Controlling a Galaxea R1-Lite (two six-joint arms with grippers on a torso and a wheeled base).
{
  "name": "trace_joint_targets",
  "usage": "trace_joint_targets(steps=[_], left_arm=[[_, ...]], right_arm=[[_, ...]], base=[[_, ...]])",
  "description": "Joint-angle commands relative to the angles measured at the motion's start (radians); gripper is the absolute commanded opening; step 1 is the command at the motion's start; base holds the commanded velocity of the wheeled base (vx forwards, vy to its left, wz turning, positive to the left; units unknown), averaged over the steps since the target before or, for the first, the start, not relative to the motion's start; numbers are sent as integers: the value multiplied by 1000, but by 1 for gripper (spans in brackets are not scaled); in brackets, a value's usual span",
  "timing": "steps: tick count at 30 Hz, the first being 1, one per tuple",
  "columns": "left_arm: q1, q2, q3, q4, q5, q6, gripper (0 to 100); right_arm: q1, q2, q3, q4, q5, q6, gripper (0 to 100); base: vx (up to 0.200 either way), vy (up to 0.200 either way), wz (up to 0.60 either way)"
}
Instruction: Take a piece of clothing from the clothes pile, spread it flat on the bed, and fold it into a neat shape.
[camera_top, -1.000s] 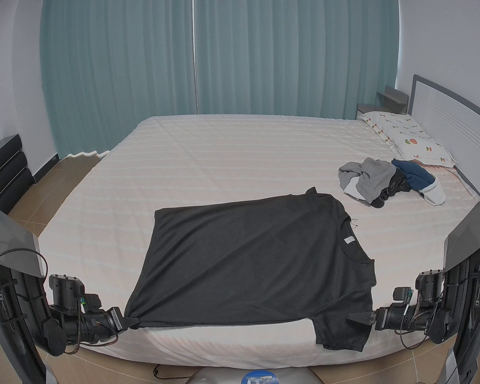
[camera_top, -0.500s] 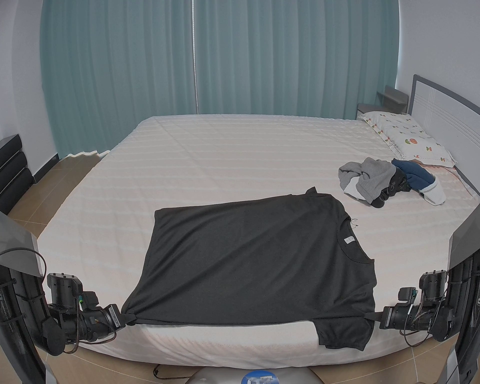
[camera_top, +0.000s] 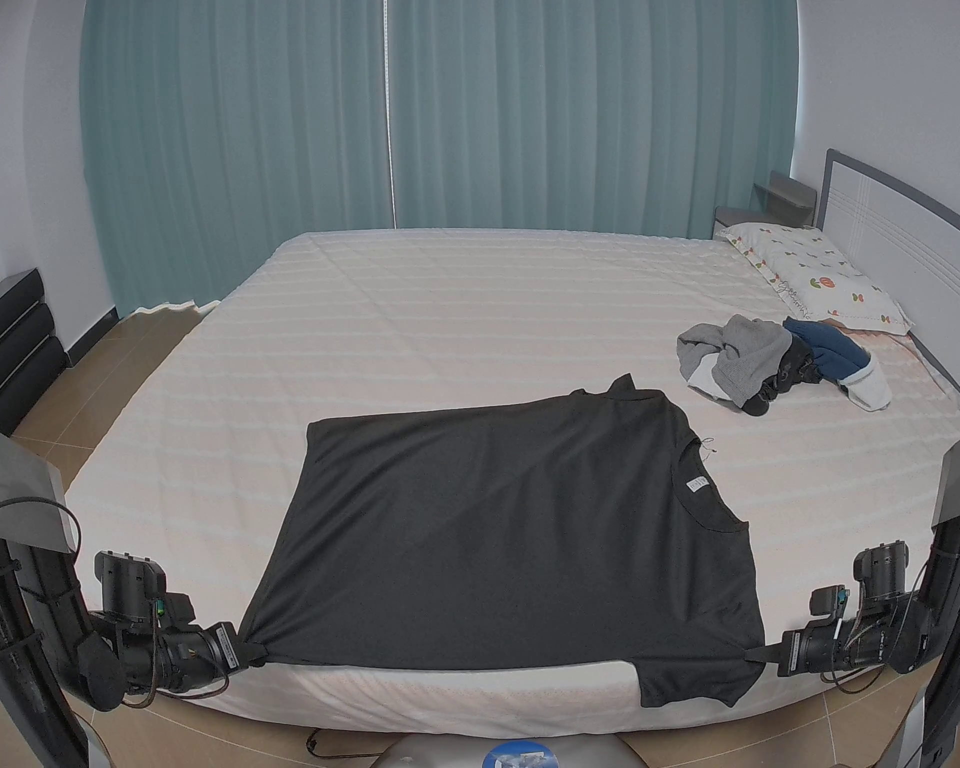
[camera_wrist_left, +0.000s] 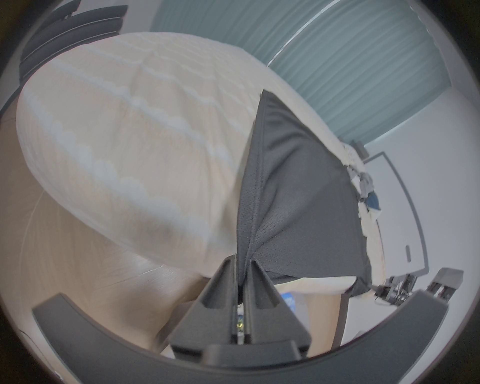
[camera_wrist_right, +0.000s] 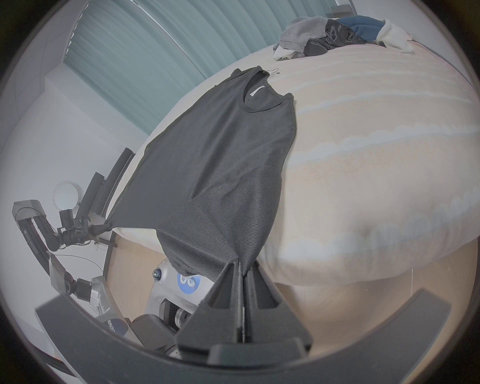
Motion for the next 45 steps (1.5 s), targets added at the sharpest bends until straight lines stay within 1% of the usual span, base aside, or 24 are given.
trace_joint_targets(steps=[1,2,3,4,5,7,8,10,11,17,24,26,30,33,37,45], left_arm=[[0,-73,15,72,29,72,0],[0,-70,15,89,53,81,0],[0,-70,15,89,53,81,0],[-7,-64,15,107,93,86,0],[-7,-66,15,109,99,86,0],[-7,-70,15,111,99,89,0],[-7,-83,15,120,101,89,0],[-7,-90,15,130,102,90,0],[-9,-115,15,169,101,95,0],[-16,-184,15,295,104,190,0],[-18,-228,15,339,104,195,0],[-18,-242,15,359,105,211,0],[-18,-267,15,423,107,259,0],[-18,-280,15,454,113,267,0],[-18,-288,15,483,159,270,0],[-20,-310,15,554,168,328,0]], right_arm=[[-47,-87,17,69,-1,-48,0],[-49,-93,17,91,-3,-51,0],[-49,-93,17,91,-3,-51,0],[-49,-110,17,130,-3,-55,0],[-49,-119,17,146,-3,-56,0],[-49,-131,17,169,-1,-59,0],[-49,-159,17,210,-1,-68,0],[-49,-170,17,223,-1,-76,0],[-49,-190,17,253,-4,-93,0],[-49,-262,17,364,-30,-116,0],[-44,-388,17,512,-35,-125,0],[-44,-434,17,558,-33,-127,0],[-44,-466,17,592,-33,-128,0],[-45,-487,17,621,-35,-128,0],[-42,-538,17,680,-35,-133,0],[-39,-570,17,741,-39,-142,0]], base=[[0,0,0],[0,0,0],[0,0,0],[0,0,0],[0,0,0],[0,0,0],[0,0,0],[0,0,0],[0,0,0],[0,0,0],[0,0,0],[0,0,0],[0,0,0],[0,0,0],[0,0,0],[0,0,0]])
